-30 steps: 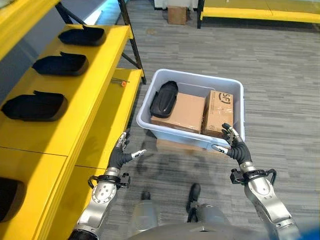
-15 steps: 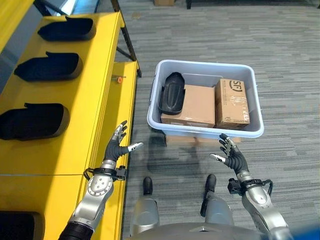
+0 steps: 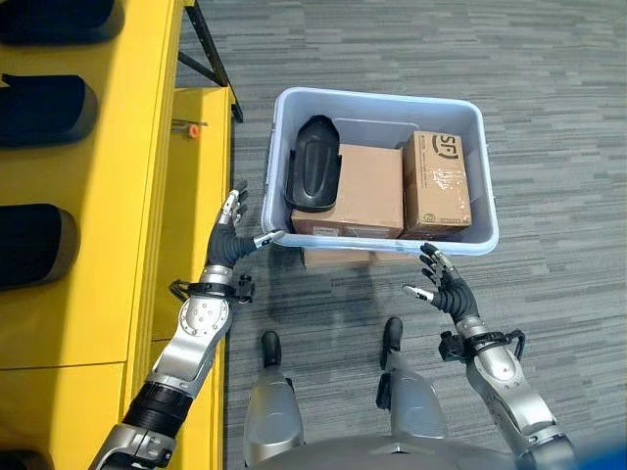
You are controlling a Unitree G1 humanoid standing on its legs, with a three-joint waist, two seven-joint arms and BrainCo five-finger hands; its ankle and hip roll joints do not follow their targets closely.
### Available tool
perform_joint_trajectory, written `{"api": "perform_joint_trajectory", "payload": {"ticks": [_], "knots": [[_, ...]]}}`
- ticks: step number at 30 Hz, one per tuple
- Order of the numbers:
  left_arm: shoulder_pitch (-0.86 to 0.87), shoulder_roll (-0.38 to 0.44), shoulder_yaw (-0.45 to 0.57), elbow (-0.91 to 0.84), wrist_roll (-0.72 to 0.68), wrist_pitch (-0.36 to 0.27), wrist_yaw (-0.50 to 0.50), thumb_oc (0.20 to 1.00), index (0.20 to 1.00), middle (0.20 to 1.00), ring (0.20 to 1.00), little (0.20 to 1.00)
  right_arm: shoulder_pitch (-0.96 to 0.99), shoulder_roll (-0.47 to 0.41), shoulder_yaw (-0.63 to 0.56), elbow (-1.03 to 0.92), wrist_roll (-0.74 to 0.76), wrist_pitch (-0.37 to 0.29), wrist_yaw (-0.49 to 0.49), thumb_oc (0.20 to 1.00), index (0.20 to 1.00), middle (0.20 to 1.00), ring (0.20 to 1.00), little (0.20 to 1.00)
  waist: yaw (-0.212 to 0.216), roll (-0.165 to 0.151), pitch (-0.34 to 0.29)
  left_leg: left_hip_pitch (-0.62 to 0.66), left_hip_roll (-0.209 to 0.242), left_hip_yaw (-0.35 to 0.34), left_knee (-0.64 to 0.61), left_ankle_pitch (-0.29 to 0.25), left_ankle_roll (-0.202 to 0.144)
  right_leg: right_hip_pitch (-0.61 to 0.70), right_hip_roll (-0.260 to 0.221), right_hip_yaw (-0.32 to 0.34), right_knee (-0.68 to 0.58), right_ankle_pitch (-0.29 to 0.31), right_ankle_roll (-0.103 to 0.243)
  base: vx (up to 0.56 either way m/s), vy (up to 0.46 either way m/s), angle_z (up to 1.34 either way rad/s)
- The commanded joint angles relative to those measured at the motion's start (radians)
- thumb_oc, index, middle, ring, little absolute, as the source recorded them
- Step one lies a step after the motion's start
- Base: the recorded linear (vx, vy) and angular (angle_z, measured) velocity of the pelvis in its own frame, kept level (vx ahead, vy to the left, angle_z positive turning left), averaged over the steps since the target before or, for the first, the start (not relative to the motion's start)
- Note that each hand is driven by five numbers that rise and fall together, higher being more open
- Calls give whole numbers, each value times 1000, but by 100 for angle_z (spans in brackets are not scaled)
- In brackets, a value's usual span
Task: Move parts from the plastic box to the shelf.
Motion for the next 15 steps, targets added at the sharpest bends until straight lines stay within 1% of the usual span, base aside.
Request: {"api": "perform_joint_trajectory", "payload": {"ticks": [1,6,7,11,15], "knots": [[-97,22,-29,-72,47,-71,45,1000,1000,1000,1000,1000,-33,-14,14,-106,8,-54,-1,1000,1000,1000,1000,1000,-26,-4,10,-76,57,-8,42,56,-7,36,-90,31,124,-142,81,-24,-41,-18],[-178,10,-62,-54,65,-76,75,1000,1000,1000,1000,1000,-48,-17,31,-108,11,-61,-9,1000,1000,1000,1000,1000,-41,-2,28,-85,66,4,32,67,-12,-2,-82,48,137,-141,82,-24,-29,-16],[-233,5,-77,-30,84,-75,104,1000,1000,1000,1000,1000,-55,-19,43,-105,12,-63,-14,1000,1000,1000,1000,1000,-54,-5,37,-89,73,12,23,75,-15,-22,-74,59,139,-137,83,-15,-42,-8],[-340,3,-97,56,113,-74,162,1000,1000,1000,1000,1000,-58,-24,52,-106,21,-68,-19,1000,1000,1000,1000,1000,-75,-17,51,-94,86,33,13,85,-21,-61,-63,83,147,-130,85,-11,-45,-20],[-431,14,-95,146,124,-67,218,1000,1000,1000,1000,1000,-49,-30,50,-99,31,-77,-23,1000,1000,1000,1000,1000,-98,-24,57,-101,94,42,7,94,-27,-88,-54,97,151,-121,85,1,-31,-18]]}}
